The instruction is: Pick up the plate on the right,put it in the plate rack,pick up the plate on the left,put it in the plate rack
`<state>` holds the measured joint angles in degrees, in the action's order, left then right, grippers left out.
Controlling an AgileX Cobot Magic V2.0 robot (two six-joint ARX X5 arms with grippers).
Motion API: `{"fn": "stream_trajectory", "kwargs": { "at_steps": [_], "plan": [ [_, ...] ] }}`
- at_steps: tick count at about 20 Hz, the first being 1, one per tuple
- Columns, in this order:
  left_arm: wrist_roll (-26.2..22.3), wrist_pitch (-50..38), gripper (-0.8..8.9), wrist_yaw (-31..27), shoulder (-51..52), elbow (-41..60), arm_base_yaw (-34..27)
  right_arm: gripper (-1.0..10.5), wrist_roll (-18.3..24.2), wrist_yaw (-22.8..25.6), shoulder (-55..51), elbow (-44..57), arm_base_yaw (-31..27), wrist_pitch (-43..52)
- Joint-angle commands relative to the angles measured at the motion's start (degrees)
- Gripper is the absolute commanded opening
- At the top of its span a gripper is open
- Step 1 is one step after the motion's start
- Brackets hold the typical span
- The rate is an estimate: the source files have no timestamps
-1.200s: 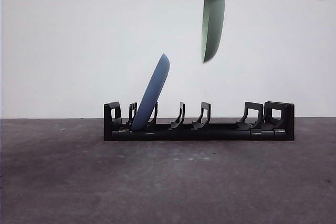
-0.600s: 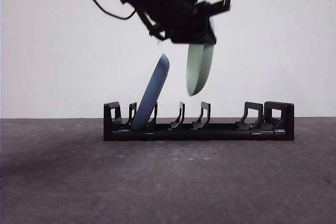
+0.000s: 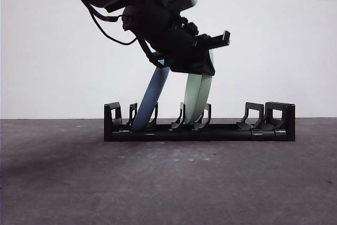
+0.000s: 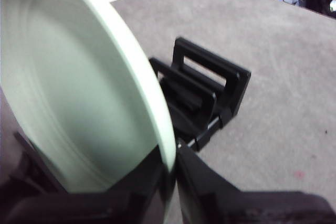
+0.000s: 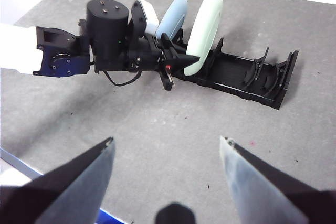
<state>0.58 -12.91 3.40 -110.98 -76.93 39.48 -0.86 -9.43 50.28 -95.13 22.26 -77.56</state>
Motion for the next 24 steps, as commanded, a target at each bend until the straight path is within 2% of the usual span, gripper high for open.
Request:
{"fn": "stream_trajectory", "kwargs": {
  "at_steps": [1, 5, 11, 14, 15, 19, 24],
  "plan": [
    [-0.2, 0.1, -0.09, -0.4, -1.4, -0.1, -0.1, 3.4, -0.4, -0.2, 0.0, 0.3, 0.2, -1.4],
    [-1.0, 2.2, -0.09, -3.5, -1.7, -0.1, -0.1, 3.4, -0.4, -0.2, 0.0, 0.3, 0.2, -1.4],
    [-1.0, 4.5, 0.11, -3.0, -1.7, -0.1, 0.2, 3.4, -0.2, -0.2, 0.0, 0.8, 0.2, -1.4],
    [-0.8, 4.2, 1.47, -3.0, -1.6, -0.1, 0.7, 3.4, -0.2, -0.2, 0.0, 1.9, 0.2, -1.4],
    [-0.8, 4.0, 1.62, -3.0, -1.6, -0.1, 0.7, 3.4, -0.2, -0.2, 0.0, 2.5, 0.2, -1.4],
    [-0.1, 4.3, 1.62, -3.0, -1.6, -0.1, 1.0, 3.4, -0.2, -2.4, 0.0, 4.7, 0.2, -1.4],
    [0.5, 4.7, 1.63, -3.0, 0.1, -0.1, 1.9, 3.4, 0.0, -2.5, 0.0, 4.9, 0.2, -1.4]
  ]
}}
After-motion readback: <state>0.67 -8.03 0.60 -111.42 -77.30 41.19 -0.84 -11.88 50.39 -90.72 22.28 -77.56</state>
